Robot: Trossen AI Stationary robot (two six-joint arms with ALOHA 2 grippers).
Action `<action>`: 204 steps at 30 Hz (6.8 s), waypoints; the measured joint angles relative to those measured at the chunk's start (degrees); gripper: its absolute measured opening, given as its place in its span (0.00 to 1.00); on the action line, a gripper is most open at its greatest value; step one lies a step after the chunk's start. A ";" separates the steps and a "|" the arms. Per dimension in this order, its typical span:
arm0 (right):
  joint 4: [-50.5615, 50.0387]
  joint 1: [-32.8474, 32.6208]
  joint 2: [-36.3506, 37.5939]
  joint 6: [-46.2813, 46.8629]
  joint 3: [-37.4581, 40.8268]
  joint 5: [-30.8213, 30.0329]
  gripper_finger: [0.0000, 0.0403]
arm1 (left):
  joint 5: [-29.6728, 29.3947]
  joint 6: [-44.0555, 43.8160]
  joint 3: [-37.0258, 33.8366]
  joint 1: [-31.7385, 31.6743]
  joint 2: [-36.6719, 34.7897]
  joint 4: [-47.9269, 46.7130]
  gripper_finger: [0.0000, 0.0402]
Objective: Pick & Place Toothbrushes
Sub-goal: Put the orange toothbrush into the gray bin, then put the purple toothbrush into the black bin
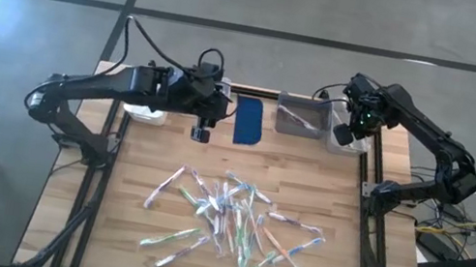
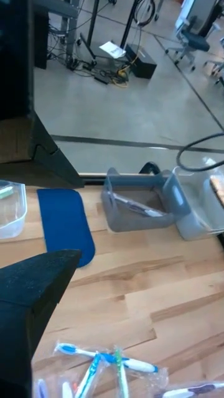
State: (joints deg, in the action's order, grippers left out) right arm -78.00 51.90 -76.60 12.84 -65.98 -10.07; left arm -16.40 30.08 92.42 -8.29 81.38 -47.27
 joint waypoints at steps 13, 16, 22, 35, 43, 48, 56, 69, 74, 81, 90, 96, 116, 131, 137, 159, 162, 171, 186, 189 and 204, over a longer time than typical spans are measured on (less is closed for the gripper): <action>-0.28 0.00 0.02 1.35 0.00 -0.12 0.05 | 0.00 -0.08 -1.40 0.00 0.00 0.11 0.43; -0.40 0.00 0.02 1.27 0.00 -0.12 0.05 | 0.00 -0.08 -1.40 0.00 0.00 0.12 0.43; -0.50 0.00 0.02 0.91 0.00 -0.12 0.05 | 0.02 -0.10 -1.40 0.00 0.00 0.11 0.43; -0.87 -0.68 -0.07 2.48 0.02 -1.03 0.05 | 0.02 -0.10 -2.65 0.00 0.00 0.11 0.43; -1.36 -2.30 -0.02 4.28 0.09 -3.69 0.05 | 0.04 -0.10 -5.45 0.02 0.07 -0.20 0.43; -1.58 -2.25 -0.02 4.76 0.35 -4.06 0.05 | 0.03 -0.10 -5.86 0.02 0.04 0.06 0.43; -2.75 -3.17 0.94 5.18 0.52 -6.28 0.05 | 0.04 -0.10 -5.90 0.02 0.04 0.13 0.43; -2.31 -3.15 -0.20 3.24 0.73 -6.18 0.05 | 0.04 -0.09 -6.34 0.02 0.02 0.15 0.43; -2.20 -3.13 -0.24 2.52 1.46 -5.92 0.05 | 0.02 -0.10 -6.31 0.02 0.02 0.17 0.43; 2.64 -3.28 -0.24 4.38 2.80 -4.65 0.05 | 0.04 -0.10 -6.31 0.02 0.02 0.22 0.43; 2.29 -9.02 -2.40 12.45 1.55 -14.04 0.05 | 0.03 -0.10 -6.31 0.02 0.02 0.24 0.43; 1.18 -12.88 -10.26 14.17 -2.83 -18.80 0.05 | 0.04 -0.10 -6.38 0.02 0.02 0.26 0.43; -1.90 -3.68 -17.87 7.83 -5.04 -9.37 0.05 | 0.02 -0.10 -6.40 0.02 0.00 1.41 0.43; -0.32 1.82 -22.94 1.15 -4.98 -7.38 0.05 | 0.02 -0.22 -6.42 0.02 0.00 2.71 0.43; 0.79 2.49 -24.05 -0.04 -4.87 -5.69 0.05 | 0.02 -0.27 -6.42 0.02 0.00 2.71 0.43; -0.67 2.64 -24.14 -0.86 -6.29 -4.55 0.42 | 0.00 -0.34 -6.42 0.01 0.00 2.71 0.43; -1.28 2.64 -21.63 -1.29 -8.03 -4.52 0.48 | -0.01 -0.34 -6.49 0.02 0.00 2.69 0.43; 3.66 2.25 -9.13 -3.93 -14.78 -4.35 0.49 | 0.00 -0.32 -6.51 0.01 0.00 2.69 0.43; 10.08 1.46 7.29 -5.04 -23.43 -2.76 0.33 | 0.00 -0.32 -6.51 0.02 0.00 2.69 0.43; 11.21 1.49 9.39 -4.97 -23.93 -0.12 0.30 | 0.00 -0.32 -6.52 0.02 0.00 2.69 0.43; 11.08 1.46 12.70 -4.94 -24.00 1.38 0.18 | 0.00 -0.32 -6.53 0.02 0.00 2.68 0.43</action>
State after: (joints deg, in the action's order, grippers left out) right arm -66.92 53.36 -63.90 7.90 -89.97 -8.69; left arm -16.40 29.76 85.89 -8.27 81.38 -44.59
